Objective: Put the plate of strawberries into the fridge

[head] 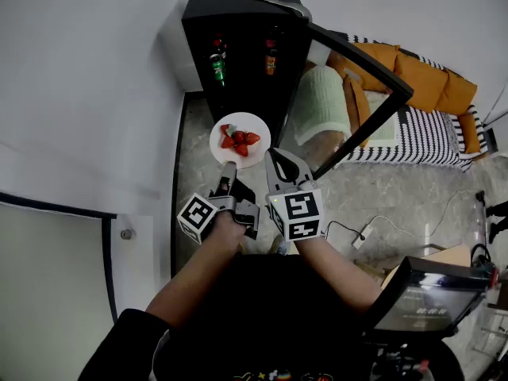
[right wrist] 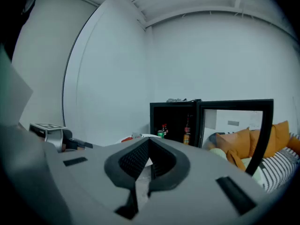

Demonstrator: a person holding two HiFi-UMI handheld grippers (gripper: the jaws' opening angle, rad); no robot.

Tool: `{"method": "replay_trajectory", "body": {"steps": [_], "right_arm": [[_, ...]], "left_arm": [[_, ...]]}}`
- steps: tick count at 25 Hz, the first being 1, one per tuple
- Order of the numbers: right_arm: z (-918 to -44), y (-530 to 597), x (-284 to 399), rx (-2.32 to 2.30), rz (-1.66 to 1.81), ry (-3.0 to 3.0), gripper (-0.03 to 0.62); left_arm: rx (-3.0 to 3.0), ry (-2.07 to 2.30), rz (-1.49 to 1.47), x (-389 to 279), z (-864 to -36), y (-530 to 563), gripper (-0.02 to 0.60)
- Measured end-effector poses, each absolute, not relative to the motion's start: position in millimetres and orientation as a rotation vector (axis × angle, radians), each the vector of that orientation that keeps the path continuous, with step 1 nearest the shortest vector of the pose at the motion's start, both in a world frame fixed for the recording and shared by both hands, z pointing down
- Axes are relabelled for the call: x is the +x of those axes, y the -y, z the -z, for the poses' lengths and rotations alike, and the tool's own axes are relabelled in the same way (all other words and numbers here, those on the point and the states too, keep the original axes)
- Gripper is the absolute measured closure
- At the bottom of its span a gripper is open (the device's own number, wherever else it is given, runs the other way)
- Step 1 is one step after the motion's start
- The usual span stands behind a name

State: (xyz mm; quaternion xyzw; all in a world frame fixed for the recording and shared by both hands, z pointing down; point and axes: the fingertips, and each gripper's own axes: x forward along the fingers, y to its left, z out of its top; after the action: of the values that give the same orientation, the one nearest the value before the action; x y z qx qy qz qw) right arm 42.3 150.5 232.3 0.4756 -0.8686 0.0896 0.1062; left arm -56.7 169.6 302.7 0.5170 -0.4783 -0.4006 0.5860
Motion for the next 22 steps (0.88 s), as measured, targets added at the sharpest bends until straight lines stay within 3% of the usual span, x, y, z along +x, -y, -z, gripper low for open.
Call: {"method": "replay_trajectory", "body": {"steps": [22], "right_arm": [[-245.2,-159.1,93.7,1.260,-0.266,2.644,0.588]], "left_arm": [[1.170,1.189,1.005,-2.8,-314.3,-179.9,0.571]]}}
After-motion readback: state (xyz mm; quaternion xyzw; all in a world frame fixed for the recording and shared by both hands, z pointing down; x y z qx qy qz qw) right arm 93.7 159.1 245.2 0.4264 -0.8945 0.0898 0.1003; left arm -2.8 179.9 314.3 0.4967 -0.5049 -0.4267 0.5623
